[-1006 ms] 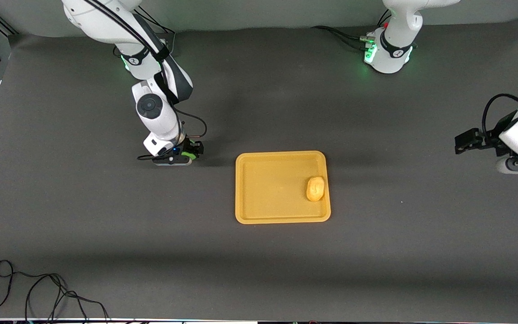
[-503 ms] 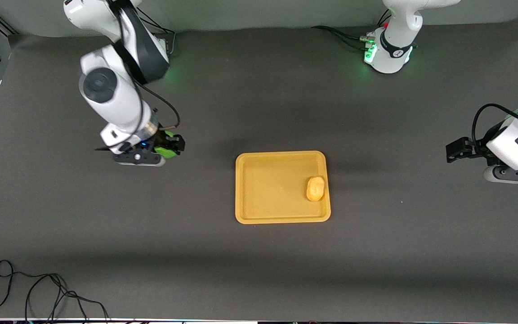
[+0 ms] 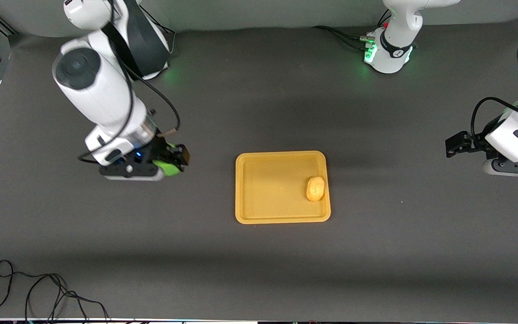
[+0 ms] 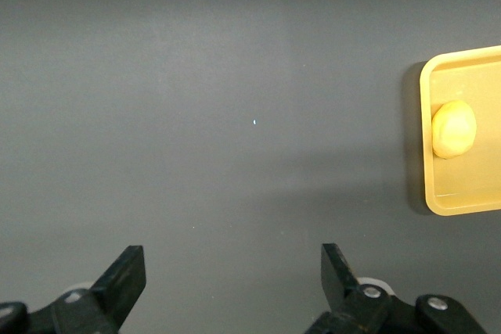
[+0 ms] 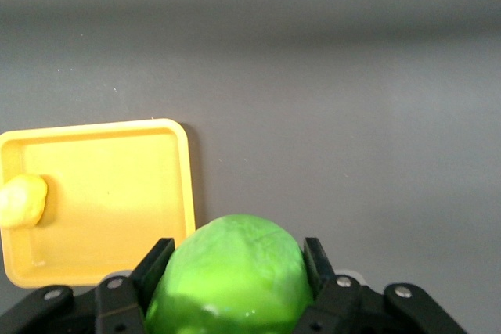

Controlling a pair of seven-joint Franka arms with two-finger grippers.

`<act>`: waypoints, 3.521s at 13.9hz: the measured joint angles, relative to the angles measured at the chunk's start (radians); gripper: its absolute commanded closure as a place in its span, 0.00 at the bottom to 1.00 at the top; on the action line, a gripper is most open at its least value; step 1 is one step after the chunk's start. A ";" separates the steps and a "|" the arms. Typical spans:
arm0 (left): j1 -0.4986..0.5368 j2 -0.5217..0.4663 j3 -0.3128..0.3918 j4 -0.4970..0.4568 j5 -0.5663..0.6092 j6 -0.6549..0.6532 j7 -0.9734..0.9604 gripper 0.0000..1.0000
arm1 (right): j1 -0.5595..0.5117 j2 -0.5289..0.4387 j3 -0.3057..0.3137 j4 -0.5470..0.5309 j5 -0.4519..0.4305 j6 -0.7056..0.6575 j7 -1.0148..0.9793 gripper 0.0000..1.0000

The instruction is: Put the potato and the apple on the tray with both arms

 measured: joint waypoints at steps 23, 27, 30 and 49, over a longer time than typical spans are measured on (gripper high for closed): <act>-0.005 0.009 -0.003 -0.017 -0.003 0.010 0.008 0.00 | 0.256 0.783 0.021 0.479 -0.001 0.339 0.285 0.03; -0.005 0.009 -0.003 -0.017 -0.004 0.011 0.008 0.00 | 0.258 0.782 0.017 0.500 -0.004 0.320 0.284 0.00; -0.011 0.009 -0.004 -0.016 -0.005 0.012 0.005 0.00 | 0.258 0.736 0.011 0.540 -0.004 0.216 0.285 0.00; -0.028 0.013 0.002 0.007 -0.006 0.011 -0.009 0.00 | -0.174 -0.168 -0.078 0.025 -0.009 -0.311 -0.327 0.00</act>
